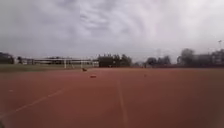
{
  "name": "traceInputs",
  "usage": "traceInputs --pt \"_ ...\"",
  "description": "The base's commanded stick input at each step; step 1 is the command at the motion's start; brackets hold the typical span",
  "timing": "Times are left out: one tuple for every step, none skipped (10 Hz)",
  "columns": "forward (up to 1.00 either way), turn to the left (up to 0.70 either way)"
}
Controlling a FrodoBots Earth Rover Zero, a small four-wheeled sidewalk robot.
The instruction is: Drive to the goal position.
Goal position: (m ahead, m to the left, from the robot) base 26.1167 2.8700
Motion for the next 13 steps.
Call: traceInputs --pt "0.46 0.0" --pt "0.47 0.0" --pt "0.47 0.0" --pt "0.47 0.0" --pt "0.47 0.0" --pt "0.47 0.0" --pt "0.47 0.0" --pt "0.47 0.0" --pt "0.47 0.0" --pt "0.47 0.0" --pt "0.47 0.0" --pt "0.47 0.0" --pt "0.47 0.0"
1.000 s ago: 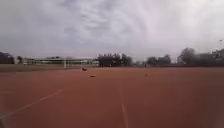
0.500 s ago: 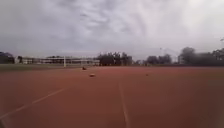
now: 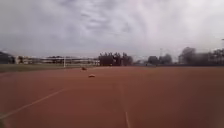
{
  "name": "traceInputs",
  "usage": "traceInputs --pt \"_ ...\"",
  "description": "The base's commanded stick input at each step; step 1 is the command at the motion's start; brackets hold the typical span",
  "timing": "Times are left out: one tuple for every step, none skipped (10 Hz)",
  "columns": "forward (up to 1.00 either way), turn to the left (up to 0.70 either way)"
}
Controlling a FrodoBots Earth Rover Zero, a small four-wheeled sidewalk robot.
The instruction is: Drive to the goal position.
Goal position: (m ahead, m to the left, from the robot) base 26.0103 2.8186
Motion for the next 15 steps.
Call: traceInputs --pt "0.47 0.0" --pt "0.46 0.0" --pt "0.47 0.0" --pt "0.47 0.0" --pt "0.47 0.0" --pt "0.47 0.0" --pt "0.46 0.0" --pt "0.46 0.0" --pt "0.46 0.0" --pt "0.46 0.0" --pt "0.46 0.0" --pt "0.46 0.0" --pt "0.46 0.0" --pt "0.46 0.0" --pt "0.46 0.0"
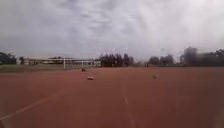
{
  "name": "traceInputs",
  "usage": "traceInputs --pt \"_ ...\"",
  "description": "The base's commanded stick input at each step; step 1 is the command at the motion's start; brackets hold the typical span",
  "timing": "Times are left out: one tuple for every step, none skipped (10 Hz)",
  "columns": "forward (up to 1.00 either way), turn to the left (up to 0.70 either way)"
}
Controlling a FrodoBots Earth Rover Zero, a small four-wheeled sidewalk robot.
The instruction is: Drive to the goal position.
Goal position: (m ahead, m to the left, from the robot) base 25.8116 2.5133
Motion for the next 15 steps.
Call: traceInputs --pt "0.46 0.0" --pt "0.46 0.0" --pt "0.46 0.0" --pt "0.46 0.0" --pt "0.46 0.0" --pt "0.46 0.0" --pt "0.46 0.0" --pt "0.46 0.0" --pt "0.46 0.0" --pt "0.46 0.0" --pt "0.46 0.0" --pt "0.46 0.0" --pt "0.46 0.0" --pt "0.46 0.0" --pt "0.46 0.0"
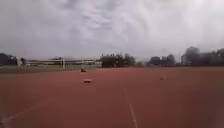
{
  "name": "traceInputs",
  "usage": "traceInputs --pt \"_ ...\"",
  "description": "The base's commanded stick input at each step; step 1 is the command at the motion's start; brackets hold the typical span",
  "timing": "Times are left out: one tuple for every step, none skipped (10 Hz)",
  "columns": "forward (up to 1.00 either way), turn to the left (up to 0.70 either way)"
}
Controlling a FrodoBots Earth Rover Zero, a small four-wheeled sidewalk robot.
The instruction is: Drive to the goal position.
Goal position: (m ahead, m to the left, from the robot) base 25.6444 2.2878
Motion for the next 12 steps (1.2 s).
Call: traceInputs --pt "0.46 -0.07" --pt "0.46 -0.16" --pt "0.46 -0.42" --pt "0.46 -0.42" --pt "0.46 -0.03" --pt "0.46 -0.09" --pt "0.46 -0.33" --pt "0.46 -0.11" --pt "0.46 0.0" --pt "0.46 0.0" --pt "0.46 0.0" --pt "0.46 0.0"
